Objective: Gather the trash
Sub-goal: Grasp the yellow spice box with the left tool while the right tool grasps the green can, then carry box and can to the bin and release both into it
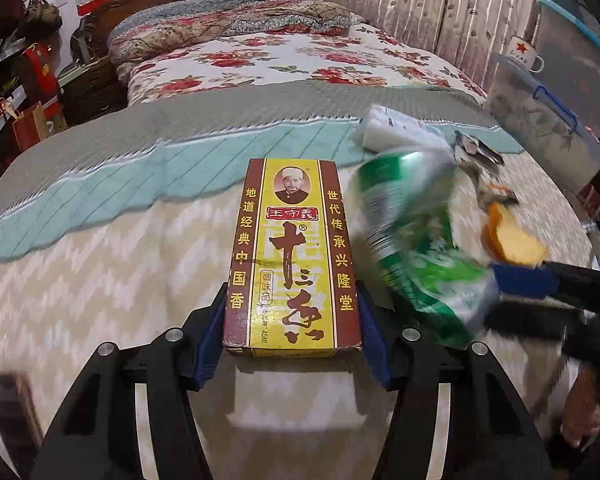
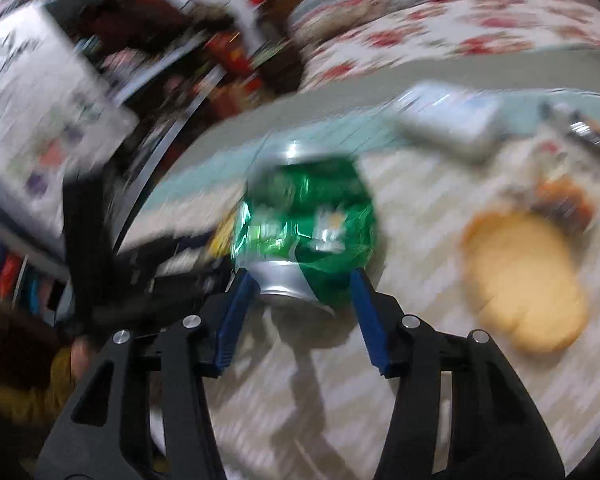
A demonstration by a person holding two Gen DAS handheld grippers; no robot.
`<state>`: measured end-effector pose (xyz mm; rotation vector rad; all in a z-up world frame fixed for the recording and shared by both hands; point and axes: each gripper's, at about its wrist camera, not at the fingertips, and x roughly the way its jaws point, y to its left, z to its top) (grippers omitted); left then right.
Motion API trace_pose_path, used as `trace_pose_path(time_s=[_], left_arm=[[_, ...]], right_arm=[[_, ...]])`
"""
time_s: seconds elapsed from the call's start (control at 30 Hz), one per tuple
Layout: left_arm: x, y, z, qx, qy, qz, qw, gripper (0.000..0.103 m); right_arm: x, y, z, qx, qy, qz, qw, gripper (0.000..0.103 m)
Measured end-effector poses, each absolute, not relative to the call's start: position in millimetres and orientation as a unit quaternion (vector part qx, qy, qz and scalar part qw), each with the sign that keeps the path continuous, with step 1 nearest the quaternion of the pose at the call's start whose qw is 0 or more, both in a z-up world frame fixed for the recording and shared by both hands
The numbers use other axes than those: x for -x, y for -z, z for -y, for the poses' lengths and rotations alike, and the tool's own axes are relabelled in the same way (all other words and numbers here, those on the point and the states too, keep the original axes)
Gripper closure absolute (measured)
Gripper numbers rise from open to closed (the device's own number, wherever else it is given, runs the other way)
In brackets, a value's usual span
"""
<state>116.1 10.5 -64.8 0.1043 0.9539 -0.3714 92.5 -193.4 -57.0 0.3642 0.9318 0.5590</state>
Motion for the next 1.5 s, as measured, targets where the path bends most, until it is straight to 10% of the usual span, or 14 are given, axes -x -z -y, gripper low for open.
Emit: trace_pose_path(time_s=[0.53, 0.6, 0.9, 1.5], left_arm=[[-78.9, 55.5, -37.5, -0.052, 0.161, -0.447, 0.879, 0.047], [-80.9, 61.1, -37.5, -0.055, 0.151, -0.453, 0.877, 0.047], [-60.6, 34.8, -34.8, -0.045, 0.193, -0.415, 0.888, 0.047], [-31.1, 23.9, 247.4, -0.17, 0.461, -0.382, 0.783, 0.047]], right_arm=[[-135.7, 87.7, 207.8, -0.269, -0.242, -0.451, 0.816, 0.049], [-141.6, 91.9, 195.8, -0.275, -0.258, -0.46, 0.804, 0.07], [-87.2, 76.3, 223.7, -0.303, -0.265, -0.412, 0.817, 0.08], [108.0, 103.9, 485.8, -0.489, -0.004, -0.238, 0.839, 0.08]])
